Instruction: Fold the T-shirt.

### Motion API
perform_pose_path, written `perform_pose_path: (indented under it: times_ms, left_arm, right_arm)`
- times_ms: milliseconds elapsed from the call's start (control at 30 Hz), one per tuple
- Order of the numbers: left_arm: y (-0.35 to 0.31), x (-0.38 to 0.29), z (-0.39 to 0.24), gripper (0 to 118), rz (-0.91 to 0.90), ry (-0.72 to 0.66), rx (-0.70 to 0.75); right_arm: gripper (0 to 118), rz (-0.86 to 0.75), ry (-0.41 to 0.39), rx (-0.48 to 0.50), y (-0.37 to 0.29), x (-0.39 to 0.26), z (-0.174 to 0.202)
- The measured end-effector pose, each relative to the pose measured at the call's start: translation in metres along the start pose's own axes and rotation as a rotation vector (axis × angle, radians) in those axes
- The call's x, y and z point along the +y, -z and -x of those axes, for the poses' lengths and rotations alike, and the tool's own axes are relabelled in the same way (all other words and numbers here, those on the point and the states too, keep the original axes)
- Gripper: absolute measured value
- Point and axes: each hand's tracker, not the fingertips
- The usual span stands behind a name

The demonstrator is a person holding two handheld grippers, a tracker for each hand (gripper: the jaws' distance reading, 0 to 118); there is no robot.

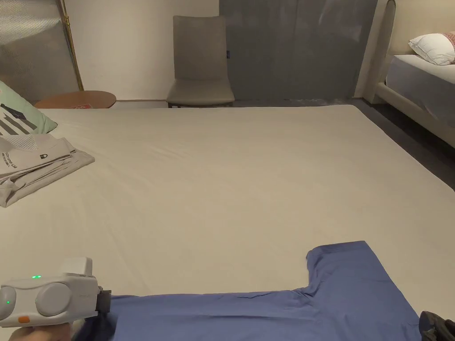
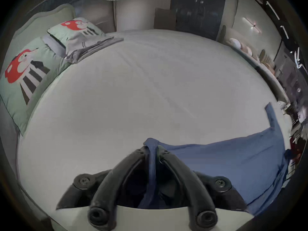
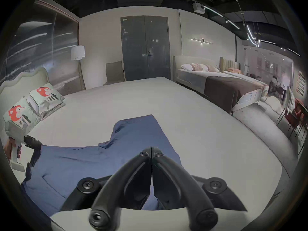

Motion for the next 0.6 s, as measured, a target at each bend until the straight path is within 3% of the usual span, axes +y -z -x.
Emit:
perform_pose_path:
  times_ms: [100, 133, 167, 200, 233, 467, 533, 600]
  left_arm:
    - [-0.014, 0.002, -0.005, 2, -0.041, 0.006, -0.016]
    - [-0.018, 0.002, -0.007, 2, -0.059, 0.022, -0.011]
    - [-0.021, 0.002, -0.009, 2, -0.064, 0.028, -0.012]
    - [-0.022, 0.003, -0.01, 2, -0.064, 0.029, -0.016]
    - [-0.025, 0.002, -0.01, 2, -0.069, 0.03, -0.02]
    - [-0.03, -0.003, -0.01, 2, -0.079, 0.013, -0.021]
    - [-0.03, -0.004, -0.009, 2, -0.074, 0.004, -0.02]
    - [-0.031, -0.004, -0.009, 2, -0.073, 0.001, -0.017]
  right_arm:
    - [3, 0.033, 0.008, -0.006, 0.025, 0.02, -0.007]
    - [16, 0.108, 0.025, 0.006, 0.041, 0.03, -0.013]
    - [57, 0.19, 0.047, 0.023, 0.06, 0.038, -0.021]
    - [88, 0.259, 0.05, 0.037, 0.077, 0.043, -0.025]
    - [106, 0.309, 0.058, 0.034, 0.096, 0.046, -0.03]
    - [98, 0.605, 0.042, -0.01, 0.174, 0.033, -0.038]
    - [93, 0.586, 0.005, -0.033, 0.174, 0.025, -0.035]
    - [66, 0.565, -0.009, -0.03, 0.163, 0.033, -0.03]
